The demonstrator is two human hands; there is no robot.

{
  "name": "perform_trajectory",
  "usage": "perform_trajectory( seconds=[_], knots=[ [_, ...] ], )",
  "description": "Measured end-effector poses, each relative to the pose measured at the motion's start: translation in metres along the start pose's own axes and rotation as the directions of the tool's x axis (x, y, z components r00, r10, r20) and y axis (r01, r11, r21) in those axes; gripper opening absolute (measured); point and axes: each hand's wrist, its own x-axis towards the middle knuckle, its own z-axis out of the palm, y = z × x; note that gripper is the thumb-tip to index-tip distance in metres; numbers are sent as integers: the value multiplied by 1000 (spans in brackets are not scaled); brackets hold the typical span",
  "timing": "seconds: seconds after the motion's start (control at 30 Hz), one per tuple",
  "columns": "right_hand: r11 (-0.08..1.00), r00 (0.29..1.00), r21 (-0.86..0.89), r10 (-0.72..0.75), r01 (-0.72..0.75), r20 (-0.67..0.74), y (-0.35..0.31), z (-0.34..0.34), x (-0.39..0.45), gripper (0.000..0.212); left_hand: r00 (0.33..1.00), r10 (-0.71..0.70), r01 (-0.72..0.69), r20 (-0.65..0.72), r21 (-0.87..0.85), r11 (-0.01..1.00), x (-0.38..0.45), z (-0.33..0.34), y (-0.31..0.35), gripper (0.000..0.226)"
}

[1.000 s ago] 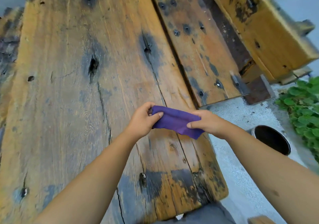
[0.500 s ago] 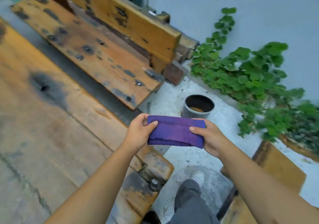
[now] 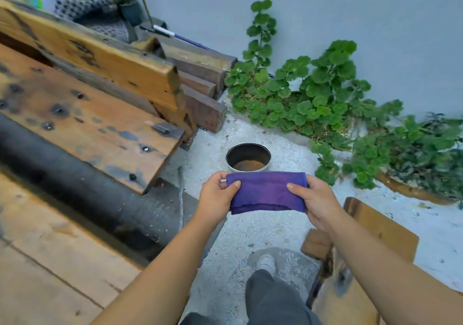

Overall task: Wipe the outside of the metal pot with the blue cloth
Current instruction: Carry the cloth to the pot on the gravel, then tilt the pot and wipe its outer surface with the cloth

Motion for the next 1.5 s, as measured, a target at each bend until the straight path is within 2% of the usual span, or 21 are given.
perform_trajectory(
  seconds=[0.27, 0.5, 0.6, 0.7, 0.83, 0.87, 0.93, 1.03, 1.13, 1.2, 1.23, 1.27, 1.3, 1.33, 1.4, 1.5],
  knots=[
    [999, 998, -39, 2, -4, -65, -2, -23, 60, 16, 998, -11, 21, -61, 176, 984, 62, 35, -7, 12],
    [979, 970, -205, -55, 5, -237, 41, -17, 134, 12, 1000, -14, 20, -28, 256, 966, 140, 38, -51, 10],
    [946, 962, -322, -112, 27, -250, 72, -12, 179, 10, 999, -7, 18, -41, 276, 961, 186, 41, -86, 12],
    [932, 952, -351, -182, 88, -245, 106, -6, 227, 6, 997, 47, -22, -69, 331, 943, 227, 50, -121, 19],
    [918, 961, -369, -220, 145, -168, 167, -6, 296, 13, 993, 116, -106, 3, 435, 894, 272, 88, -179, 19],
    [922, 966, -356, -213, 151, -144, 186, -12, 313, 17, 992, 125, -123, 23, 416, 901, 282, 100, -195, 15],
    [949, 975, -276, -191, 152, -117, 214, -23, 336, 24, 990, 115, -131, 80, 256, 958, 296, 117, -218, 6],
    [978, 978, -146, -170, 152, -119, 252, -49, 367, 31, 974, 71, -99, 217, 122, 988, 320, 136, -258, 17],
    [980, 965, -135, -174, 149, -196, 273, -71, 393, 39, 935, 43, -87, 351, 110, 990, 347, 140, -296, 26],
    [981, 943, -113, -186, 161, -277, 281, -83, 409, 35, 947, 61, -112, 316, 146, 983, 368, 139, -315, 30],
    [981, 930, -96, -188, 166, -315, 283, -90, 418, 33, 958, 133, -201, 254, 263, 944, 382, 139, -324, 32],
    [982, 918, -94, -189, 166, -348, 283, -97, 425, 31, 951, 228, -301, 210, 446, 843, 397, 139, -332, 34],
    [980, 912, -108, -196, 168, -361, 282, -103, 433, 30, 925, 319, -374, 205, 631, 680, 413, 141, -339, 36],
    [978, 908, -120, -205, 173, -366, 281, -108, 442, 28, 907, 341, -400, 246, 759, 514, 429, 144, -345, 37],
    [971, 897, -135, -235, 197, -375, 279, -118, 457, 26, 908, 238, -407, 344, 861, 305, 454, 157, -358, 38],
    [961, 885, -169, -270, 221, -378, 276, -125, 475, 26, 890, 174, -444, 421, 887, 126, 480, 171, -381, 31]
  ],
)
